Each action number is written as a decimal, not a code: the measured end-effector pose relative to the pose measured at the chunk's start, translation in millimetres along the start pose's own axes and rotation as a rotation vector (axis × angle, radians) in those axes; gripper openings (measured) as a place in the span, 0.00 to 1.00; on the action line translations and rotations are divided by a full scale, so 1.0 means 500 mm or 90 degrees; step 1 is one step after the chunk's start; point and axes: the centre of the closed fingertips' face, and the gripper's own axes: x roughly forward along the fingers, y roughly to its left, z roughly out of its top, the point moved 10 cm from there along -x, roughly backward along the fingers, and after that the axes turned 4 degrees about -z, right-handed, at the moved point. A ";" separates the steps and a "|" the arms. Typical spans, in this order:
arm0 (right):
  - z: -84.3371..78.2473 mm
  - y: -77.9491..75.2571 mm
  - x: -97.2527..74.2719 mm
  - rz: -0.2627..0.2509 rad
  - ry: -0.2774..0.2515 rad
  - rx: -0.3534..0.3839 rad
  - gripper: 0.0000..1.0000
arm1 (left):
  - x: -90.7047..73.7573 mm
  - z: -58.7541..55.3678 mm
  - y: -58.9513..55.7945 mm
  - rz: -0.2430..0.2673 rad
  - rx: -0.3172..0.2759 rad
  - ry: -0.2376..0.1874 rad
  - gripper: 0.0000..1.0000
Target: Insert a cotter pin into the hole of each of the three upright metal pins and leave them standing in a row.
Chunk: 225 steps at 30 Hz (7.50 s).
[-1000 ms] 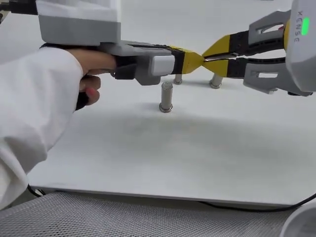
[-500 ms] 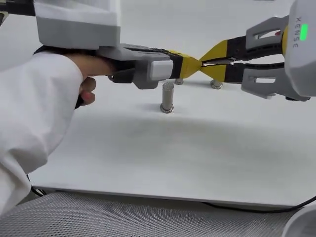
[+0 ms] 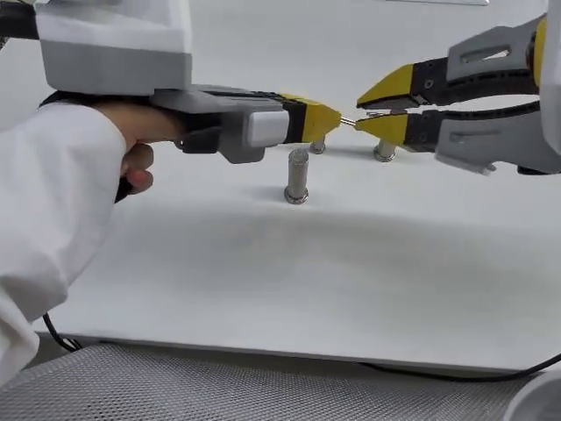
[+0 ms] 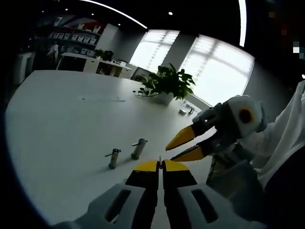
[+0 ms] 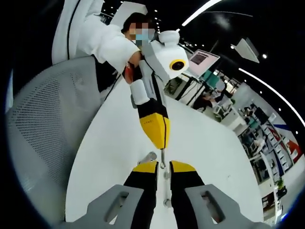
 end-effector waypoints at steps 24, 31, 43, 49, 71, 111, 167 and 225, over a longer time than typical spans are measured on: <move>-0.039 0.007 0.016 0.132 -0.097 0.322 0.05 | -0.011 0.013 -0.048 -0.117 0.298 0.038 0.00; -0.044 0.007 0.015 0.146 -0.085 0.312 0.00 | -0.007 0.007 -0.050 -0.132 0.310 0.057 0.00; -0.051 0.025 0.005 0.166 -0.055 0.269 0.00 | 0.007 -0.010 -0.043 -0.135 0.382 0.138 0.00; -0.037 0.047 0.006 0.200 -0.034 0.233 0.00 | 0.015 -0.016 -0.043 -0.162 0.405 0.179 0.00; -0.033 0.061 0.003 0.233 -0.036 0.287 0.00 | 0.018 -0.025 -0.028 -0.187 0.385 0.189 0.02; -0.118 0.010 0.082 0.179 0.041 0.270 0.00 | 0.060 -0.048 0.096 -0.078 0.345 0.231 0.13; -0.090 -0.008 0.168 0.226 0.040 0.184 0.00 | 0.060 -0.045 0.109 -0.089 0.356 0.245 0.10; -0.073 0.024 0.207 0.164 0.003 0.274 0.10 | -0.023 -0.119 0.094 -0.013 0.224 0.200 0.99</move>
